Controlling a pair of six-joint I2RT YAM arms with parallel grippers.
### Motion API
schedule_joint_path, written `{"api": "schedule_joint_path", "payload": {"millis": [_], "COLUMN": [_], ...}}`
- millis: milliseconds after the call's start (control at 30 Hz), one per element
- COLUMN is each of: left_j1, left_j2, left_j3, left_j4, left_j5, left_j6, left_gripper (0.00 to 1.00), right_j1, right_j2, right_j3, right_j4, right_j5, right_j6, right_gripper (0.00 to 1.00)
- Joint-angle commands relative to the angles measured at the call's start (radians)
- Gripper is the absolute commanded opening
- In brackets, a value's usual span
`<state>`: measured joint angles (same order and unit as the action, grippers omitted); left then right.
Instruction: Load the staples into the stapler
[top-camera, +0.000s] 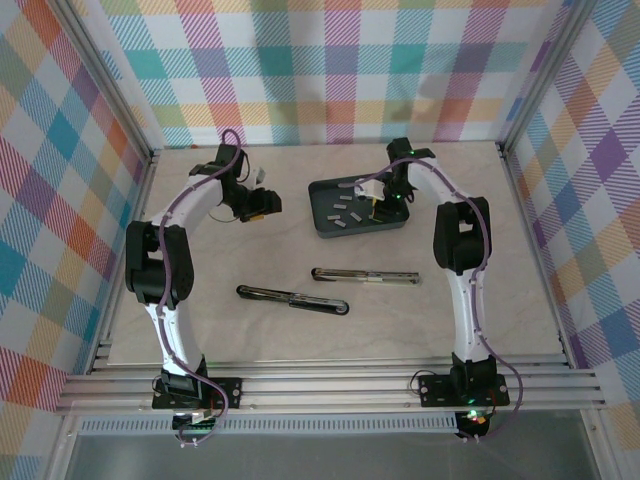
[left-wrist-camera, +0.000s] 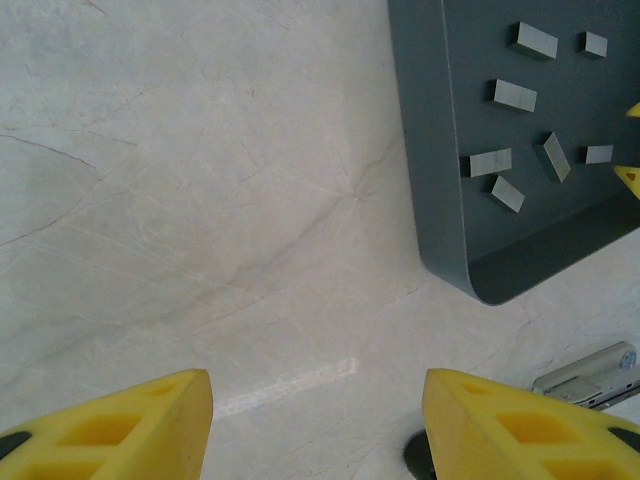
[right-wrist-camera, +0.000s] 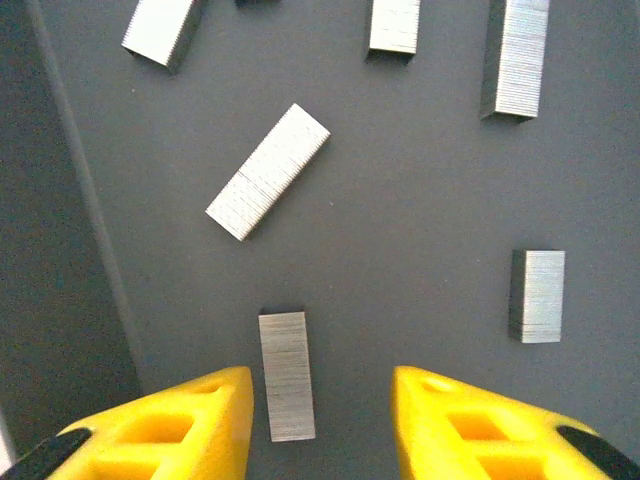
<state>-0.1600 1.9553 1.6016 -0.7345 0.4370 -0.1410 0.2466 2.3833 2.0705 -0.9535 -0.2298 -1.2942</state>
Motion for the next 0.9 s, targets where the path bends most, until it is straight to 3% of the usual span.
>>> {"api": "schedule_joint_path", "payload": {"millis": [0,600,867], "left_j1": [0.002,0.002,0.001], "left_j2": [0.004,0.004,0.011], "left_j3": [0.025,0.032,0.039], "left_j4": [-0.031,-0.036,-0.040], "left_j5": [0.020,0.023,0.020], "left_j6": [0.011,0.006,0.006], "left_gripper": [0.59,0.59,0.59], "right_j1": [0.013,0.020,0.019], "right_j2": [0.025,0.060,0.078], "right_j3": [0.038,0.039,0.045], "right_j4": [-0.036,-0.039,-0.042], "right_j5": [-0.048,-0.027,-0.019], "right_j6": [-0.026,-0.033,-0.031], "right_gripper": [0.40,0.37,0.26]}}
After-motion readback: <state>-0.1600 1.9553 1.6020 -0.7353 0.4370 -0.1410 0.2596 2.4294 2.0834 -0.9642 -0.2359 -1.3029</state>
